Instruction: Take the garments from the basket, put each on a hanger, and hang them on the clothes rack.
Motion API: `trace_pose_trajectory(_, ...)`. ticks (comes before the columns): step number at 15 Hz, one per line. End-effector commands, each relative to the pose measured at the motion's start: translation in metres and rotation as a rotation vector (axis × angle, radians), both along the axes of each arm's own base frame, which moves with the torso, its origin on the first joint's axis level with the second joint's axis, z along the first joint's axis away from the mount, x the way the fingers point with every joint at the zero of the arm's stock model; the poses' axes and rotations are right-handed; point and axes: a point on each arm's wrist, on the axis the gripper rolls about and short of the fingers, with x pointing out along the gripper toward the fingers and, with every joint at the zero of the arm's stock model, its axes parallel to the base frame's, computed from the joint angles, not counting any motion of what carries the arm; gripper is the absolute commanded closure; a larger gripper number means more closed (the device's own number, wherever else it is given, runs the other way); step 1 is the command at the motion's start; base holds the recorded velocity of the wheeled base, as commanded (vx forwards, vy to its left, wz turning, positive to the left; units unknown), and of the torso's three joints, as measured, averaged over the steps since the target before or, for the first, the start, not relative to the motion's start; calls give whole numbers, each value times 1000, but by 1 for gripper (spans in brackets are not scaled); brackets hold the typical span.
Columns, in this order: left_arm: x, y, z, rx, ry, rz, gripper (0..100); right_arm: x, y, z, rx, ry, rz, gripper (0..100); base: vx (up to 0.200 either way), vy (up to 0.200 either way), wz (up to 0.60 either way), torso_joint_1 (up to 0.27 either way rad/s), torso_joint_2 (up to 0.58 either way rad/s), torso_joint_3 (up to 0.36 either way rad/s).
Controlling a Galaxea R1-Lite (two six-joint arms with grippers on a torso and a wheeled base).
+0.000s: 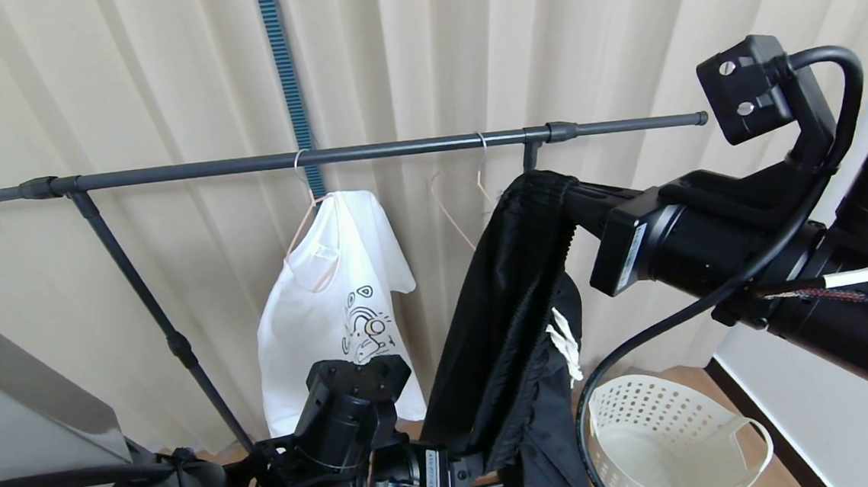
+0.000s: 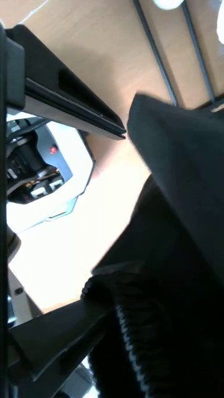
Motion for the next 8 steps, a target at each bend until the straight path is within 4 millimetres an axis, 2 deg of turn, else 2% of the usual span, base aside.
trace_pose_trajectory(1, -2, -2, -4, 12, 11, -8, 0, -5, -6, 9, 20, -19, -1, 100, 0, 0, 0, 0, 0, 0)
trace_pose_trajectory(2, -2, -1, -5, 15, 13, -7, 0, -5, -8, 11, 26, -25, -8, 100, 0, 0, 0, 0, 0, 0)
trace_pose_trajectory(3, -2, -1, -5, 16, 12, -6, 100, -3, -10, 12, 28, -27, -17, 100, 0, 0, 0, 0, 0, 0)
trace_pose_trajectory(8, -11, 10, 22, -27, -59, -9, 100, 8, -22, 13, 24, -33, -82, 100, 0, 0, 0, 0, 0, 0)
